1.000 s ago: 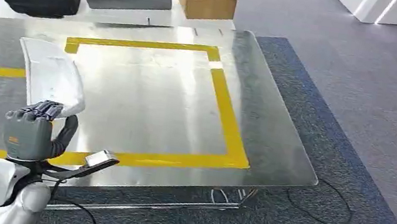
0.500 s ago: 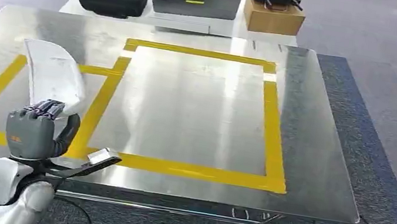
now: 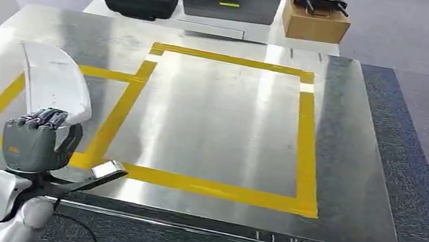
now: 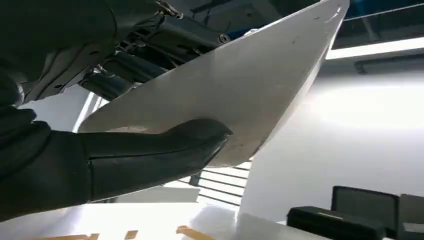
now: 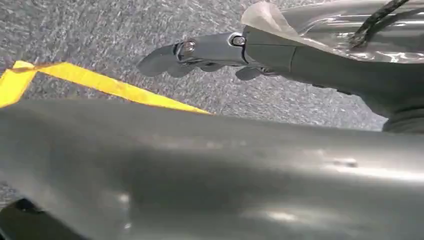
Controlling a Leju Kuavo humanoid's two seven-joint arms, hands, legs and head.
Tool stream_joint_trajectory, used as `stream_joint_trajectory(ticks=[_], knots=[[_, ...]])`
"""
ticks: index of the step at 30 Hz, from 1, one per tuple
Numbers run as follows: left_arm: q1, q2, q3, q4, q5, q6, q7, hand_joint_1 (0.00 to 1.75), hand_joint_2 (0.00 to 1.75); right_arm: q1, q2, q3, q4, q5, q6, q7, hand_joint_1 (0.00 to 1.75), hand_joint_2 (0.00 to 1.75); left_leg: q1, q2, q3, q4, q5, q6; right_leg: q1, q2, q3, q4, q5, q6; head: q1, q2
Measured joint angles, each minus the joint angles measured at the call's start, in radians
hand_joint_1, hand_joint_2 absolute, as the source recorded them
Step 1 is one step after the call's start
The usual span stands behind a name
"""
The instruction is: Take the parts from the cabinet and place them on the table.
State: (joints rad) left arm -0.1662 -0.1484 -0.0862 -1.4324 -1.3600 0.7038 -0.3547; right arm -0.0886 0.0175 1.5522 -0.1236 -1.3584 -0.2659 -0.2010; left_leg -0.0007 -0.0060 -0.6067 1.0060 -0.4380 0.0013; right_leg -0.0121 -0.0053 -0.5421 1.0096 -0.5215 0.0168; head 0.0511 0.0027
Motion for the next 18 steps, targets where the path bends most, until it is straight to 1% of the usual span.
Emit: stream_joint_trajectory(ticks=[1,2,3,4,9,11,14,18], knots=[[-0.005,0.004,0.0,0.009,-0.002,0.0,0.011,1.75,1.75,0.0,0.0,0.0,0.0,0.0,0.002,-0.001,0.0,0.0,0.0,0.0,0.0,0.002,-0.003,-0.008,-0.001,0.0,0.001,-0.005,0.002,-0.007,-0.002,0.0],[-0.014,0.008,0.0,0.027,-0.003,0.0,0.027,1.75,1.75,0.0,0.0,0.0,0.0,0.002,0.005,-0.001,0.0,0.0,-0.001,-0.001,0.0,0.002,-0.003,-0.006,-0.002,-0.001,0.003,-0.007,0.002,-0.004,0.0,0.0],[-0.026,0.015,0.0,0.046,-0.005,0.0,0.04,1.75,1.75,-0.002,0.0,0.0,0.0,0.003,0.006,-0.001,0.0,0.0,-0.001,-0.001,0.0,0.002,-0.003,-0.005,-0.002,-0.001,0.004,-0.009,0.003,-0.003,-0.001,0.0],[-0.039,0.02,0.0,0.066,-0.009,0.0,0.05,1.75,1.75,-0.002,0.0,0.0,0.0,0.004,0.007,-0.002,0.0,0.0,-0.002,-0.001,0.0,0.002,-0.005,-0.002,-0.002,-0.001,0.006,-0.013,0.004,0.0,0.0,0.0],[-0.112,0.06,0.0,0.216,-0.025,0.0,0.108,1.75,1.75,-0.005,0.0,0.0,0.0,0.008,0.01,-0.003,0.0,0.0,-0.003,-0.001,0.0,0.002,-0.005,0.002,-0.004,-0.001,0.009,-0.019,0.008,0.006,-0.001,0.0],[-0.138,0.076,0.0,0.28,-0.034,0.0,0.117,1.75,1.75,-0.005,0.0,0.0,0.0,0.013,0.01,-0.003,0.0,0.0,-0.004,-0.001,0.0,0.003,-0.004,0.005,-0.004,-0.001,0.009,-0.02,0.009,0.008,-0.001,0.0],[-0.167,0.09,-0.002,0.364,-0.055,0.0,0.127,1.75,1.75,-0.007,0.0,0.0,0.0,0.025,0.01,-0.004,0.0,0.0,-0.004,-0.001,0.0,0.003,-0.004,0.005,-0.004,-0.001,0.009,-0.02,0.01,0.009,-0.001,0.0],[-0.196,0.099,-0.013,0.456,-0.059,0.0,0.139,1.75,1.75,-0.007,0.0,0.0,0.0,0.03,0.011,-0.004,0.0,0.0,-0.004,-0.001,0.0,0.003,-0.004,0.006,-0.004,-0.001,0.008,-0.02,0.01,0.01,-0.001,0.0]])
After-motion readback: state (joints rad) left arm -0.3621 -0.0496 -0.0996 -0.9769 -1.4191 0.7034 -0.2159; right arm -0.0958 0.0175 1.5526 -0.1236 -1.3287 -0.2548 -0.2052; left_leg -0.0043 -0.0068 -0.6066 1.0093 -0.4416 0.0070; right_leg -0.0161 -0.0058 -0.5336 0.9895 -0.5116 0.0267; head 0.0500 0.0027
